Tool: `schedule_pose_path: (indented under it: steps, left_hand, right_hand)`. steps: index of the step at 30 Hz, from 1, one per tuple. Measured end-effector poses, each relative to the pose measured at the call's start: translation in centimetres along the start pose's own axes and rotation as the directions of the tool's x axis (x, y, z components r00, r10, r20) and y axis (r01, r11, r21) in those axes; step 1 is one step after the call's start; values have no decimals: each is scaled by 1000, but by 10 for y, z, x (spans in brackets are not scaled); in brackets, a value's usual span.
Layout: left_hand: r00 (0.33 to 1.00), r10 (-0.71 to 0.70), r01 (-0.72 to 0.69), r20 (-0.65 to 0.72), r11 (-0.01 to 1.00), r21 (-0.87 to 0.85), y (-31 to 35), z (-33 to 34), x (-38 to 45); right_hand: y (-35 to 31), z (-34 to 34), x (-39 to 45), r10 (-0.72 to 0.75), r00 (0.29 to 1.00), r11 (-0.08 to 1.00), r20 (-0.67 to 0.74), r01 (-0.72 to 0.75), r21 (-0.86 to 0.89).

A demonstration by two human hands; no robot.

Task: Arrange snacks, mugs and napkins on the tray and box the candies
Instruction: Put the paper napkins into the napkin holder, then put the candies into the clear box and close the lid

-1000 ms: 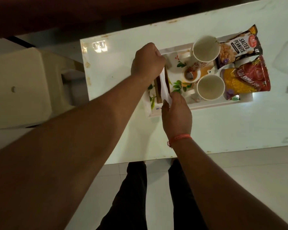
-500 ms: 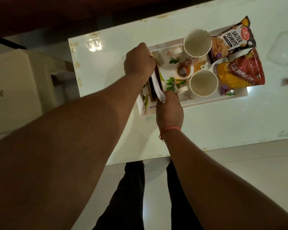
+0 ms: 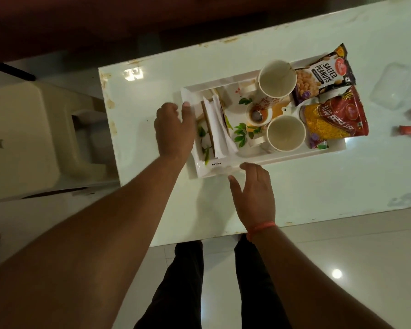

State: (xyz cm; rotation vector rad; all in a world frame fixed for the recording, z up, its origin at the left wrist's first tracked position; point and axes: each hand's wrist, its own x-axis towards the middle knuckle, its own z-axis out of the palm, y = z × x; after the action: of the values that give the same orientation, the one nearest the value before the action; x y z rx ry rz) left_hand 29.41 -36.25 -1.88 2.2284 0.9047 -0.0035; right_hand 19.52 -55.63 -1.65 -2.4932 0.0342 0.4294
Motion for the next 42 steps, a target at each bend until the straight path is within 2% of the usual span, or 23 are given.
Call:
schedule_pose_path:
  steps: [4, 11, 16, 22, 26, 29, 31, 33, 36, 40, 42]
  left_hand:
    - [999, -14, 11, 51, 999, 53, -26, -11, -23]
    - [991, -6, -7, 136, 995, 97, -48, -42, -50]
    - [977, 67, -137, 203, 926, 352, -53, -53, -74]
    - [990, -24, -48, 140, 870, 491, -71, -45, -136]
    - [994, -74, 14, 84, 828, 561, -49, 1, -197]
    - [974, 4, -124, 225, 845, 521, 0, 58, -239]
    - [936, 97, -252, 337, 855, 453, 42, 101, -259]
    - [876, 224, -393, 427, 845, 364, 86, 137, -266]
    - [768, 392, -573, 506, 774, 270, 152, 185, -259]
    - [689, 515, -637, 511, 766, 86, 234, 230, -223]
    - [682, 550, -620, 482, 785, -18, 267, 247, -201]
  right_hand:
    - [16, -12, -7, -34, 999, 997, -28, 32, -74]
    - [47, -57, -10, 1, 1000, 986, -24, -5, -167]
    - [73, -94, -5, 78, 995, 978, -56, -87, -191]
    - [122, -120, 22, 45, 998, 977, 37, -36, -209]
    - [172, -153, 49, 29, 999, 981, 32, -23, -190]
    - [204, -187, 67, -21, 1000, 981, 23, 25, -194]
    - [227, -210, 82, -44, 999, 974, 15, 47, -220]
    - [247, -229, 98, -46, 999, 972, -11, 42, -232]
    - [270, -248, 119, -37, 997, 977, -67, 22, -212]
    - [283, -261, 145, 59, 987, 992, -152, -76, -104]
    - [283, -265, 162, 138, 972, 990, -190, -139, 8]
